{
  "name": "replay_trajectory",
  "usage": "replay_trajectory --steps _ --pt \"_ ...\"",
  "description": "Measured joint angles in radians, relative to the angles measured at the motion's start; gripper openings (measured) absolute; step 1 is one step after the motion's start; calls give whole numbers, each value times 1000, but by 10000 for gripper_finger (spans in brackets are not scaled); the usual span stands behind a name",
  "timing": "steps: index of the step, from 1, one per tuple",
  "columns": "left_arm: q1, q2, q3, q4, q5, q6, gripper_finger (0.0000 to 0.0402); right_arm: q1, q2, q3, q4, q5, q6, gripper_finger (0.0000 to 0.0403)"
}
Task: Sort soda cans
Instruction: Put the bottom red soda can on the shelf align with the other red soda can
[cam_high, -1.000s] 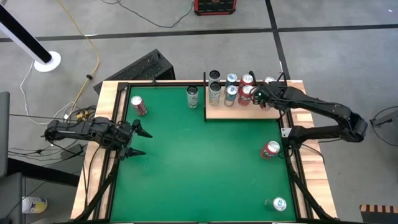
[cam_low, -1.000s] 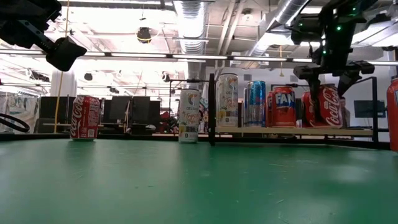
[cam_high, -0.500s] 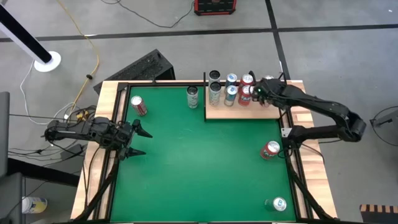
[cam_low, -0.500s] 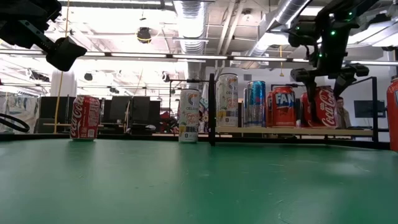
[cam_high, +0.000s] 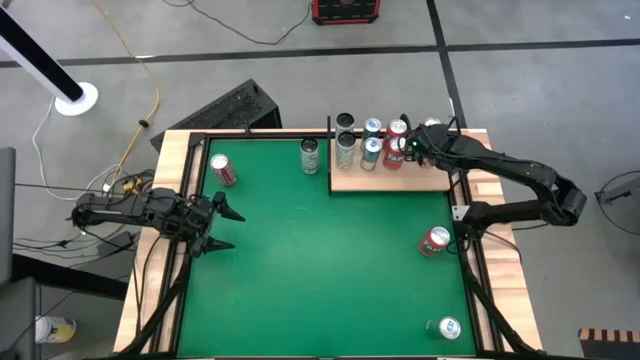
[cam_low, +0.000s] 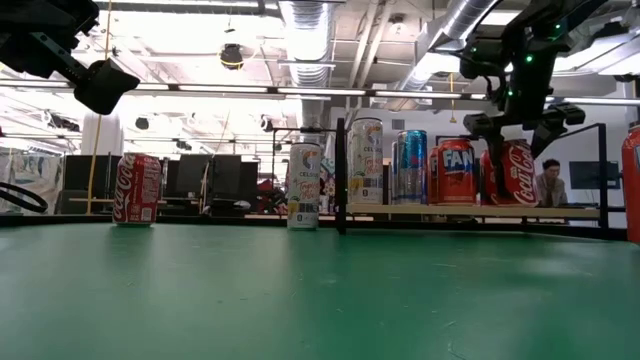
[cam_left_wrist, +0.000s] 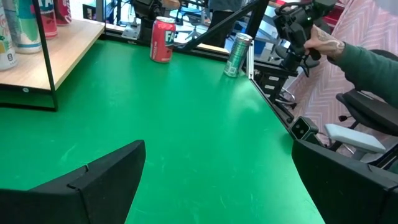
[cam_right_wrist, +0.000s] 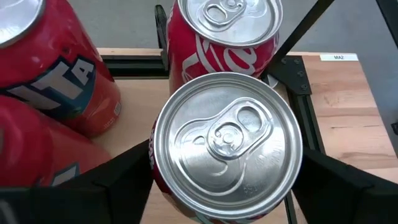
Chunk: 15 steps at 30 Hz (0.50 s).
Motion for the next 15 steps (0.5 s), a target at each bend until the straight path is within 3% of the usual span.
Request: replay_trajectory --steps 4,10,15 --pt "0 0 0 0 0 0 391 0 2 -3 -11 -8 -1 385" --pt "0 0 0 0 0 0 391 0 2 -3 -7 -7 -8 360" --pt "0 0 0 0 1 0 391 1 2 -2 -10 -7 -8 375"
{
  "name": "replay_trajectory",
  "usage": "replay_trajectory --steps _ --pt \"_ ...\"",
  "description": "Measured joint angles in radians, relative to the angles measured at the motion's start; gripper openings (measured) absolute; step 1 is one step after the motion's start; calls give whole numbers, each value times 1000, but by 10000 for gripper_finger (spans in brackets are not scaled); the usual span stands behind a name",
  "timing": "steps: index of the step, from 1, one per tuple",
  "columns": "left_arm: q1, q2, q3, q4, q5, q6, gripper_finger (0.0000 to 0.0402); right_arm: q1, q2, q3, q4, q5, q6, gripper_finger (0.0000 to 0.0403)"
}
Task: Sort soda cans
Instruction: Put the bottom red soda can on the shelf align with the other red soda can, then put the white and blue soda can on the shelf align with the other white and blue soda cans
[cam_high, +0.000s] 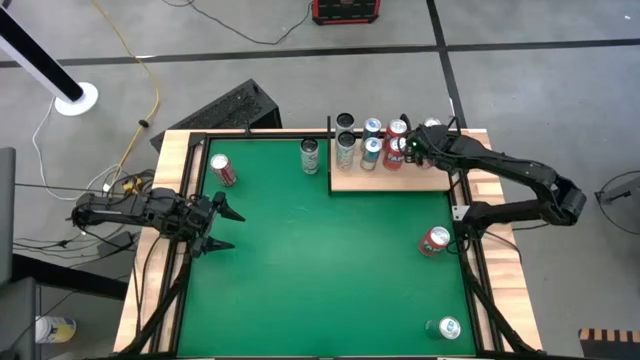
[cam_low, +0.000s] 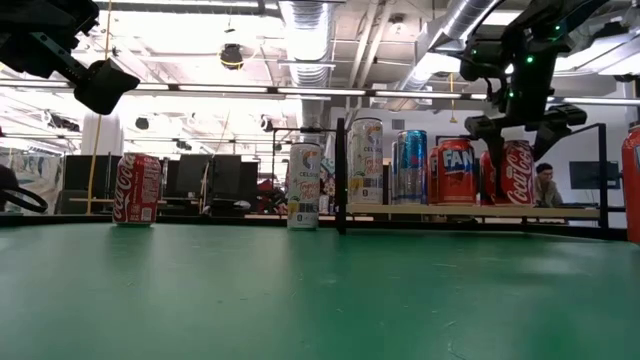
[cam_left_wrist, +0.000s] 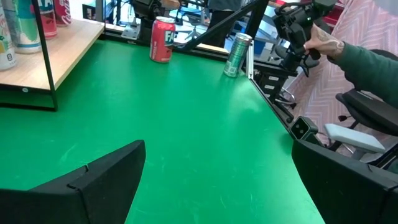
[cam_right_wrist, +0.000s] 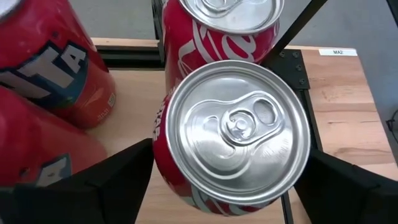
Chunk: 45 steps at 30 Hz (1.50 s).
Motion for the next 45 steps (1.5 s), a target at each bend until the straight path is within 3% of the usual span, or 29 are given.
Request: replay_trajectory --steps 5,18,33,40,45 --pt "0 0 0 0 0 0 391 0 0 0 -4 0 -24 396" --pt "0 0 0 0 0 0 391 0 0 25 -23 1 -77 398" --pt "0 0 0 0 0 0 391 7 -1 282 -187 -47 -153 396" --pt "0 0 0 0 -1 0 391 155 -2 371 -124 -251 -196 396" --pt "0 0 0 0 -1 0 391 389 -1 386 -3 -343 -211 394"
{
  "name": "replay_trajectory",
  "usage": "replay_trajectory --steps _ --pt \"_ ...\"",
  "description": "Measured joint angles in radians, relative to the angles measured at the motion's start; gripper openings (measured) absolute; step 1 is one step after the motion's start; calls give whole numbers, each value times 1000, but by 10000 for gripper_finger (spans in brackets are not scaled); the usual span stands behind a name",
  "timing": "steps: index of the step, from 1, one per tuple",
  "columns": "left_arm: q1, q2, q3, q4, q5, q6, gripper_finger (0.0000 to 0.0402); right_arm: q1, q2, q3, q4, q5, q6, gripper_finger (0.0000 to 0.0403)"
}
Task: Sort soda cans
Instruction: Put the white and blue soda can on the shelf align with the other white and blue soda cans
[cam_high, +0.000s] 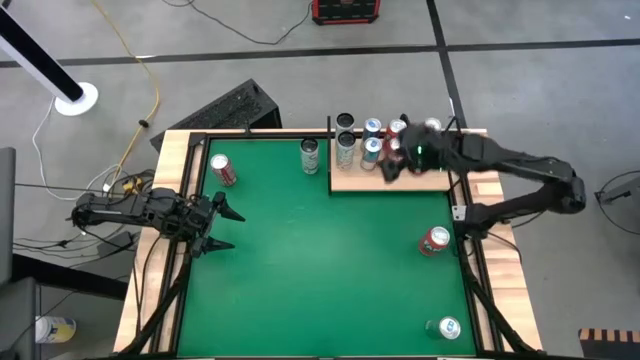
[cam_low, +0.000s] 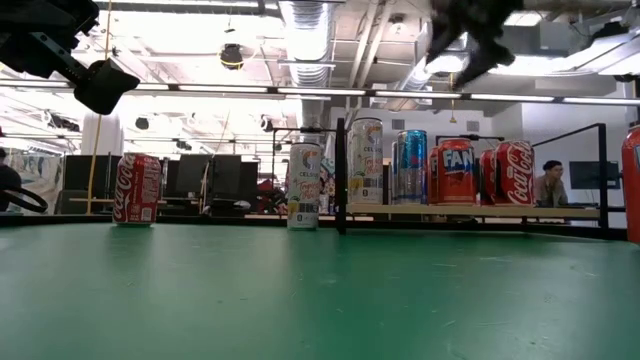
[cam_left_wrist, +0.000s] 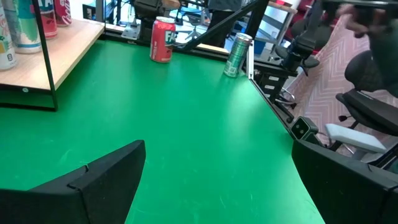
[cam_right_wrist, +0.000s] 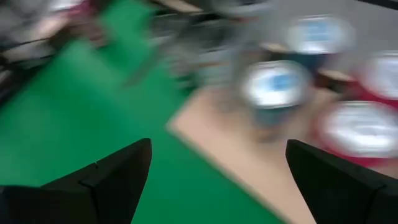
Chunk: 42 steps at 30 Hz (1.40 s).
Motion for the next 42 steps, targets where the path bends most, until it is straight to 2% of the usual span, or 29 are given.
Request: replay_trajectory --steps 4,10,16,20,27,33,37,42 --pt "0 0 0 4 0 0 391 239 1 0 89 48 57 394" --pt "0 0 0 5 0 0 391 599 57 -1 189 292 90 393" --pt "0 0 0 -5 -54 0 391 817 209 0 270 518 92 393" --pt "0 0 0 -11 -80 -2 391 868 329 -1 377 611 64 393" --pt "0 0 0 -11 -114 -2 391 870 484 -1 604 656 -101 393" --pt "0 7 0 5 -234 -69 391 863 554 -2 626 731 -163 393" --pt "0 98 1 73 -310 -20 391 867 525 0 633 718 -163 393" --pt "3 333 1 315 -365 130 391 901 500 -1 603 711 -158 393"
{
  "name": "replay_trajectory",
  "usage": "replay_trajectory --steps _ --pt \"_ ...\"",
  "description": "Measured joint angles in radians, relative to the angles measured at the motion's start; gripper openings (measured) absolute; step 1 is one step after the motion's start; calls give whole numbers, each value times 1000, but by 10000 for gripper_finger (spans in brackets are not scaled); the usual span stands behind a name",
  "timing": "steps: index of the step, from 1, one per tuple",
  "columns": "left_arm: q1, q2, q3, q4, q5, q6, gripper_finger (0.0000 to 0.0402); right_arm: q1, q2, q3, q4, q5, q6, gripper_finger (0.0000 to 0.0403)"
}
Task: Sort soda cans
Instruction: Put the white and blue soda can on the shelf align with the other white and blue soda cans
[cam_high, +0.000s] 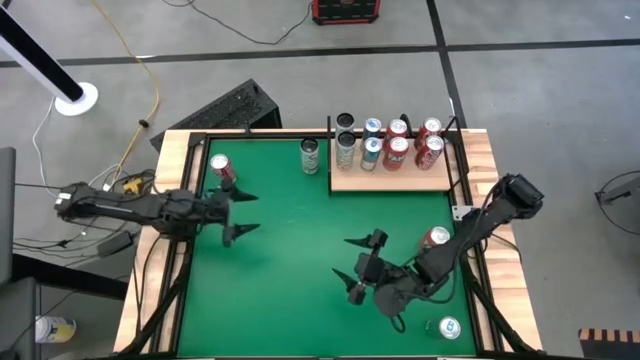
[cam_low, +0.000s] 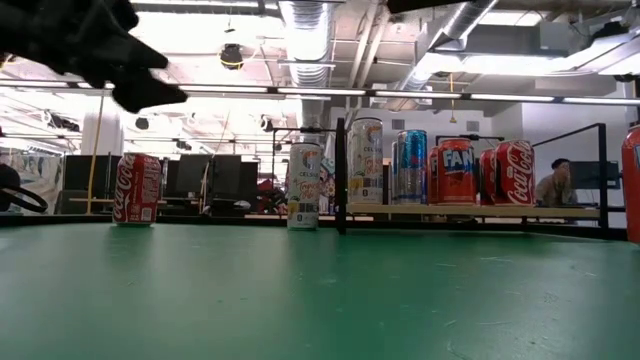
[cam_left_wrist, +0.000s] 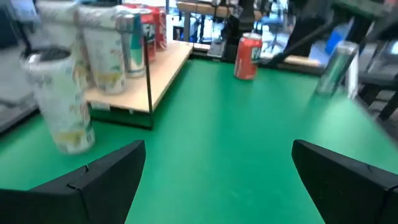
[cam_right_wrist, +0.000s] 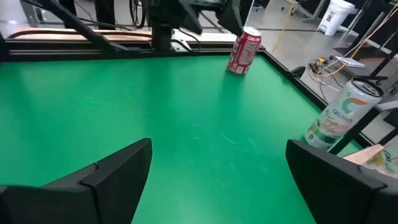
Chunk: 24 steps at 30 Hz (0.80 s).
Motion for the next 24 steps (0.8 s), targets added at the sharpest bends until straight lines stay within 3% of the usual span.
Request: replay_trajectory --steps 7,13,19,24 --pt "128 296 18 276 -37 243 391 29 -2 0 -30 4 14 393" --pt "329 450 89 335 214 221 391 15 -1 0 -35 4 3 393" --pt "478 582 198 340 333 211 391 5 -1 0 -65 3 22 393" --pt "529 680 270 341 338 236 391 6 -1 0 -86 1 35 393"
